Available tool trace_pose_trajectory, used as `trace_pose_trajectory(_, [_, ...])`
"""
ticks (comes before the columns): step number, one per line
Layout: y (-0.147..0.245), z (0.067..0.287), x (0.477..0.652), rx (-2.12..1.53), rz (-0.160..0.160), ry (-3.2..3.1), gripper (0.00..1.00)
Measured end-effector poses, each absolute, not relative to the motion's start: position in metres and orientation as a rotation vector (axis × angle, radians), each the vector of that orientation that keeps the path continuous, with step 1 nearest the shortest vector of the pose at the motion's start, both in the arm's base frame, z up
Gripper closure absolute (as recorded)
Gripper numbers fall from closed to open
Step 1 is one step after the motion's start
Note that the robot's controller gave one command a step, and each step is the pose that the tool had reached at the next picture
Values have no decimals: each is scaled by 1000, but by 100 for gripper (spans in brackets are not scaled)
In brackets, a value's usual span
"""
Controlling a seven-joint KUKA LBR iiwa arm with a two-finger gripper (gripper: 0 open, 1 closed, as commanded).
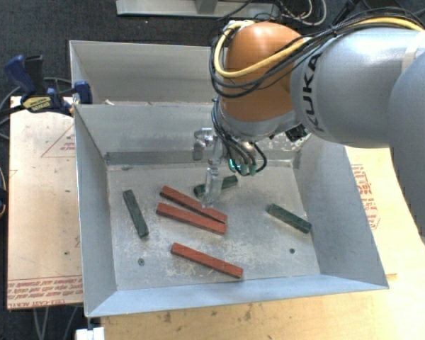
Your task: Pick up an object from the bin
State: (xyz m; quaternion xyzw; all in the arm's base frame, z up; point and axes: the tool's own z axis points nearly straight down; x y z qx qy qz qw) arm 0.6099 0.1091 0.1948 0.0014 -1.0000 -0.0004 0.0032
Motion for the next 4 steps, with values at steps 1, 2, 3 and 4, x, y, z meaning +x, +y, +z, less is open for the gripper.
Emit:
trace_pose_trajectory(1, [110, 65, 594, 69, 0, -3135, 0])
trace_pose_trajectory(2, [110, 70, 596, 68, -3, -3142, 100])
trace_pose_trajectory(3, [107, 192, 584, 139, -3, -3148, 100])
trace_pose_trajectory(4, [110, 227, 582, 144, -2, -3145, 100])
